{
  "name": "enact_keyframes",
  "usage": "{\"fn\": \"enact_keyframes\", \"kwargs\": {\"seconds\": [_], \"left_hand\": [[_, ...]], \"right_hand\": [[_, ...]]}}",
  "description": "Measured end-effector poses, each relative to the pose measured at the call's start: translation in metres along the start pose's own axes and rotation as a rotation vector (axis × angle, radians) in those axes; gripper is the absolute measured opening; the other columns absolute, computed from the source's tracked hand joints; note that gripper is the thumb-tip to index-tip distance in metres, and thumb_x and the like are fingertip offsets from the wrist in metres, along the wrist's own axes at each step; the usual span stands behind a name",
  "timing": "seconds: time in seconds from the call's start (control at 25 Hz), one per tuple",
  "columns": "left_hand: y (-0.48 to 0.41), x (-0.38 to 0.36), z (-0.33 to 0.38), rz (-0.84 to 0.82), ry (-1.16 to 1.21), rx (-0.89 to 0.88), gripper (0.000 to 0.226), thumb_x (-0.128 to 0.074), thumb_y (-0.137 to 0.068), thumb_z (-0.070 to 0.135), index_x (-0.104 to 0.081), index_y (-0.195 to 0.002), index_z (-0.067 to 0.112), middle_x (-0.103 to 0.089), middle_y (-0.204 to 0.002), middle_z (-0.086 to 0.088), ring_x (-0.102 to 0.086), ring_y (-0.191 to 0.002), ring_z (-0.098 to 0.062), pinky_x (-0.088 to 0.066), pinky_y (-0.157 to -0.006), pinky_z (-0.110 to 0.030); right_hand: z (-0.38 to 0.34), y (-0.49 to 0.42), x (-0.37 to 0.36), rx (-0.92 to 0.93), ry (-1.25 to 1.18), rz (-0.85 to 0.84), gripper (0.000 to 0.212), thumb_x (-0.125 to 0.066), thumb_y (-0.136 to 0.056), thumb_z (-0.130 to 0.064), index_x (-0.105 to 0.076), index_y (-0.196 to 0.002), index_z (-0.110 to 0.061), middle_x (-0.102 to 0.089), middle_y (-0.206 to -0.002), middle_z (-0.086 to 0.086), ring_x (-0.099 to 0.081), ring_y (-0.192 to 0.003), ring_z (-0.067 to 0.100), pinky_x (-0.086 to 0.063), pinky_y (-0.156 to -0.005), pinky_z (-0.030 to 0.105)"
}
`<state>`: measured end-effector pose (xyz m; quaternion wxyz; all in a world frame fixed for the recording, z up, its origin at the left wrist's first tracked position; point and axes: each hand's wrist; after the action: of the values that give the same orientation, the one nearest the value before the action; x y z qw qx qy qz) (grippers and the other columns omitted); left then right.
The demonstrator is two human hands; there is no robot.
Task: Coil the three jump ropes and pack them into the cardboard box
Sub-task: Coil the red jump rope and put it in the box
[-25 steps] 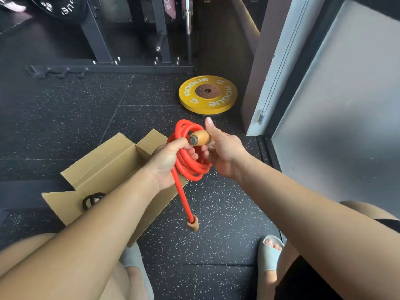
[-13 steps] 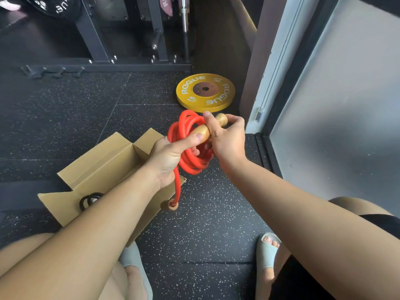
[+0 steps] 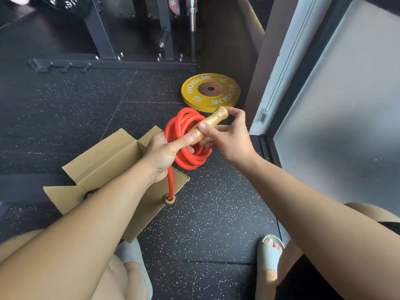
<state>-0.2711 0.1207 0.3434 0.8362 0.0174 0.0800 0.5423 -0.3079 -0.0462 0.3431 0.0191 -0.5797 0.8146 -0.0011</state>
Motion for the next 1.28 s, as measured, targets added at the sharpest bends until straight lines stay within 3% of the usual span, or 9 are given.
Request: {"fn": "enact_keyframes", "kwargs": {"seconds": [0.16,0.32,0.48,0.6,0.76,0.84,0.96,1.08,1.28], "left_hand": [[-0.005,0.006,-0.007,0.101,-0.141,-0.042,0.014,-0.082,-0.078,0.017,-0.073,-0.089,0.018,-0.074,-0.076,0.002,-0.068,-0.069,-0.013,-0.055,-0.071,-0.030],[0.006,0.002,-0.020,-0.014,-0.148,0.079,0.027,-0.080,-0.067,0.004,-0.071,-0.091,0.012,-0.071,-0.070,0.001,-0.065,-0.064,-0.011,-0.051,-0.069,-0.029],[-0.003,0.018,-0.009,-0.110,0.019,0.094,0.040,-0.084,-0.062,0.017,-0.063,-0.095,0.012,-0.065,-0.074,-0.004,-0.061,-0.065,-0.019,-0.052,-0.064,-0.029],[-0.009,0.033,-0.003,-0.229,0.143,0.164,0.042,-0.078,-0.060,0.023,-0.058,-0.096,0.015,-0.063,-0.076,-0.002,-0.061,-0.066,-0.019,-0.052,-0.071,-0.032],[-0.004,0.031,-0.003,-0.339,0.118,0.193,0.042,-0.073,-0.069,0.014,-0.053,-0.106,0.012,-0.063,-0.075,-0.001,-0.063,-0.063,-0.016,-0.056,-0.073,-0.029],[-0.002,0.027,-0.003,-0.299,0.101,0.182,0.035,-0.066,-0.074,0.009,-0.054,-0.107,0.008,-0.064,-0.075,-0.003,-0.064,-0.065,-0.017,-0.057,-0.071,-0.028],[-0.002,0.015,-0.006,-0.110,0.041,0.143,0.033,-0.066,-0.069,0.010,-0.061,-0.102,0.006,-0.064,-0.085,-0.010,-0.063,-0.070,-0.020,-0.058,-0.077,-0.038],[-0.008,0.007,-0.016,0.148,-0.118,0.078,0.036,-0.075,-0.061,0.022,-0.069,-0.094,0.009,-0.068,-0.089,-0.008,-0.062,-0.077,-0.020,-0.056,-0.081,-0.045],[-0.006,-0.017,-0.025,0.279,-0.385,-0.057,0.045,-0.067,-0.053,0.045,-0.065,-0.089,0.018,-0.071,-0.085,0.000,-0.067,-0.080,-0.020,-0.056,-0.079,-0.039]], "right_hand": [[0.003,0.004,0.001,0.202,0.395,0.113,0.066,-0.091,-0.072,-0.035,-0.036,-0.105,-0.017,-0.060,-0.064,-0.005,-0.057,-0.054,0.009,-0.048,-0.057,0.030],[0.019,0.013,-0.014,0.315,0.407,-0.034,0.064,-0.091,-0.072,-0.040,-0.037,-0.102,-0.021,-0.049,-0.069,-0.009,-0.044,-0.058,0.006,-0.040,-0.061,0.029],[0.018,-0.006,0.009,0.417,0.523,0.070,0.064,-0.076,-0.076,-0.056,-0.051,-0.124,-0.022,-0.058,-0.113,-0.004,-0.057,-0.106,0.016,-0.048,-0.094,0.045],[0.013,-0.011,0.021,0.267,0.510,-0.122,0.069,-0.081,-0.074,-0.057,-0.052,-0.132,-0.036,-0.059,-0.129,-0.010,-0.055,-0.125,0.012,-0.044,-0.108,0.046],[0.005,-0.019,0.037,0.015,0.194,-0.401,0.068,-0.093,-0.068,-0.019,-0.063,-0.129,-0.013,-0.072,-0.106,0.003,-0.069,-0.092,0.013,-0.054,-0.087,0.036],[0.003,-0.020,0.040,0.016,0.258,-0.411,0.050,-0.095,-0.067,-0.020,-0.070,-0.110,-0.010,-0.071,-0.084,-0.004,-0.063,-0.075,0.010,-0.051,-0.075,0.031],[-0.001,-0.017,0.035,0.032,0.495,-0.319,0.048,-0.095,-0.061,-0.050,-0.067,-0.089,-0.023,-0.065,-0.069,-0.013,-0.055,-0.066,0.008,-0.049,-0.067,0.031],[0.006,-0.008,0.021,0.149,0.848,-0.077,0.066,-0.077,-0.055,-0.082,-0.057,-0.087,-0.028,-0.063,-0.080,-0.013,-0.052,-0.091,0.018,-0.044,-0.084,0.042],[0.008,-0.001,0.003,0.420,1.232,0.225,0.060,-0.065,-0.067,-0.073,-0.048,-0.098,-0.024,-0.059,-0.098,-0.004,-0.051,-0.098,0.029,-0.035,-0.079,0.045]]}}
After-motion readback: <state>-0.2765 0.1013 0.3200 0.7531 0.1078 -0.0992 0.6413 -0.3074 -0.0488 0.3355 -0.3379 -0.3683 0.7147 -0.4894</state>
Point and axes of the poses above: each hand's wrist, its own y-axis away from the middle knuckle, its own x-axis out of the back of the hand, z = x × y
